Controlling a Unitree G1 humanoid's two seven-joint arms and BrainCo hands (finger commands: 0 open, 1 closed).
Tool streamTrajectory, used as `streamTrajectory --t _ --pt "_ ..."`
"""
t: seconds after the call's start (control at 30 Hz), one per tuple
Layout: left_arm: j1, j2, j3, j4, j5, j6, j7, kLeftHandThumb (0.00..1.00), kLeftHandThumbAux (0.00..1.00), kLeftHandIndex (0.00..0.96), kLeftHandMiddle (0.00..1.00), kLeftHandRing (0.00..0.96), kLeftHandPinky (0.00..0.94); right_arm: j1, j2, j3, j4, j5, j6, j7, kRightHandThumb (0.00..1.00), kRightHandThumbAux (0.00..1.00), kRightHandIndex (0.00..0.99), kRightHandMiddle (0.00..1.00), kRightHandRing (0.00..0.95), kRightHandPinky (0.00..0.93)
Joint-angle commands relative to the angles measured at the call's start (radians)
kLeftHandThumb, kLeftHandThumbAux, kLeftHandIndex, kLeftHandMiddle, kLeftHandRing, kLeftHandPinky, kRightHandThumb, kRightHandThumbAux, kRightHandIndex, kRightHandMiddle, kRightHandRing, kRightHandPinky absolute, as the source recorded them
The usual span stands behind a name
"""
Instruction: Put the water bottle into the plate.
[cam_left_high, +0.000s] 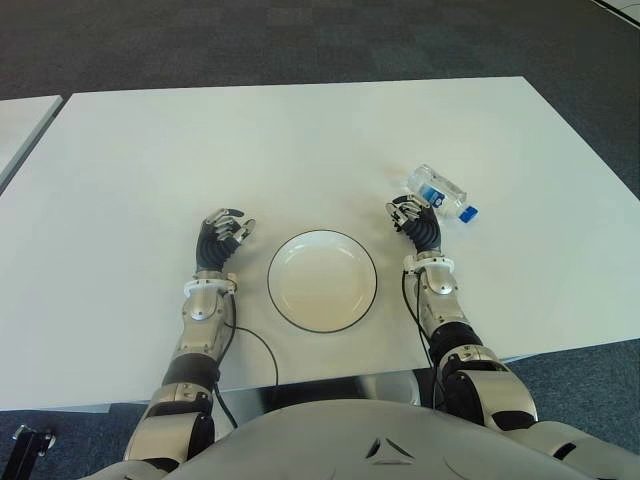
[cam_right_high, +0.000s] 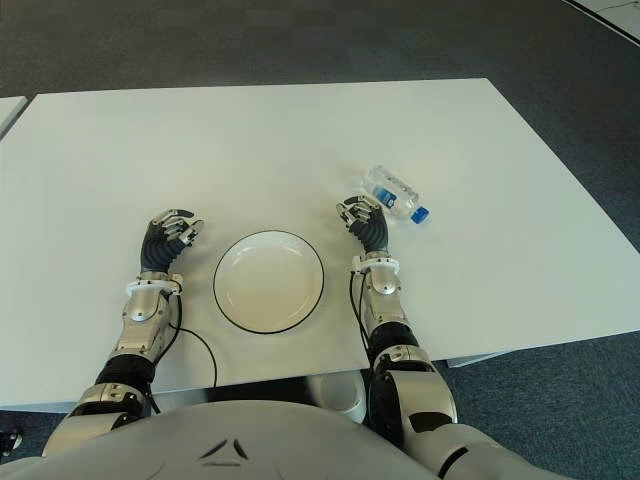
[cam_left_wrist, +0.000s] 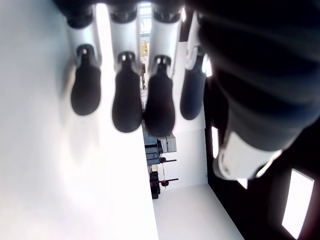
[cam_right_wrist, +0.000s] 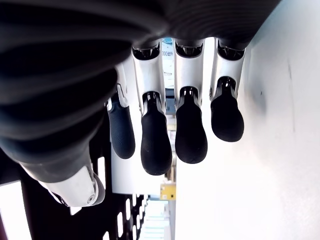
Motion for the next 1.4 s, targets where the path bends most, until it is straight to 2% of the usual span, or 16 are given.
streamTrajectory --t 0.03,0.33,0.6,0.7,0.9,1.0,1.03,1.07,1.1,1.13,1.2,1.23,1.3,1.4 --pt "0.017 -0.010 -0.006 0.014 0.008 0.037 0.016 0.705 0.718 0.434 0.691 0.679 0.647 0.011 0.000 -0.006 0.007 0.009 0.001 0.004 0.708 0.726 0.438 0.710 0.702 0.705" --pt "0.019 -0.011 -0.009 0.007 0.009 0.051 0.022 0.704 0.719 0.434 0.687 0.676 0.647 -0.010 -0.025 -0.009 -0.157 -0.013 0.047 -0.038 0.710 0.726 0.438 0.713 0.707 0.709" --pt "0.018 -0.016 -0.010 0.008 0.013 0.058 0.036 0.705 0.718 0.435 0.694 0.683 0.662 -0.066 -0.081 0.004 -0.298 -0.121 0.082 -0.149 0.709 0.727 0.437 0.721 0.718 0.724" --pt "0.018 -0.014 -0.011 0.013 0.014 0.050 0.032 0.705 0.718 0.434 0.694 0.683 0.661 -0.081 -0.108 0.017 -0.310 -0.189 0.045 -0.205 0.708 0.727 0.437 0.717 0.714 0.719" --pt "0.017 -0.015 -0.010 0.017 0.012 0.045 0.031 0.705 0.718 0.434 0.691 0.679 0.654 -0.112 -0.149 0.033 -0.301 -0.266 0.027 -0.275 0.706 0.727 0.435 0.679 0.672 0.642" --pt "0.017 -0.017 -0.010 0.020 0.015 0.040 0.035 0.705 0.718 0.434 0.690 0.679 0.656 -0.145 -0.185 0.053 -0.292 -0.328 0.036 -0.307 0.698 0.729 0.423 0.560 0.540 0.491" --pt "0.017 -0.017 -0.010 0.020 0.015 0.039 0.036 0.705 0.718 0.434 0.691 0.680 0.659 -0.153 -0.193 0.059 -0.288 -0.342 0.039 -0.312 0.689 0.730 0.413 0.425 0.406 0.386" --pt "0.017 -0.017 -0.010 0.021 0.015 0.037 0.036 0.705 0.718 0.434 0.691 0.680 0.659 -0.174 -0.214 0.066 -0.259 -0.362 0.049 -0.318 0.687 0.730 0.411 0.397 0.378 0.364" --pt "0.016 -0.017 -0.009 0.021 0.015 0.036 0.036 0.705 0.718 0.434 0.692 0.681 0.662 -0.189 -0.227 0.071 -0.236 -0.374 0.055 -0.323 0.570 0.711 0.322 0.325 0.313 0.309" --pt "0.016 -0.017 -0.010 0.023 0.015 0.035 0.036 0.705 0.718 0.434 0.692 0.681 0.663 -0.209 -0.250 0.082 -0.208 -0.399 0.076 -0.330 0.526 0.705 0.290 0.299 0.289 0.290" --pt "0.015 -0.016 -0.010 0.025 0.016 0.033 0.036 0.705 0.718 0.435 0.694 0.683 0.665 -0.230 -0.273 0.096 -0.176 -0.428 0.097 -0.341 0.421 0.647 0.166 0.190 0.192 0.202" --pt "0.014 -0.015 -0.010 0.027 0.015 0.032 0.034 0.705 0.718 0.435 0.694 0.683 0.665 -0.235 -0.286 0.107 -0.172 -0.449 0.122 -0.344 0.407 0.639 0.148 0.175 0.179 0.190" --pt "0.014 -0.014 -0.009 0.030 0.014 0.029 0.032 0.705 0.718 0.435 0.696 0.684 0.665 -0.239 -0.304 0.130 -0.183 -0.490 0.184 -0.345 0.387 0.550 0.063 0.080 0.083 0.091" --pt "0.013 -0.013 -0.008 0.032 0.016 0.027 0.036 0.705 0.718 0.435 0.698 0.686 0.668 -0.247 -0.314 0.157 -0.194 -0.532 0.272 -0.349 0.398 0.452 0.020 0.026 0.027 0.029"
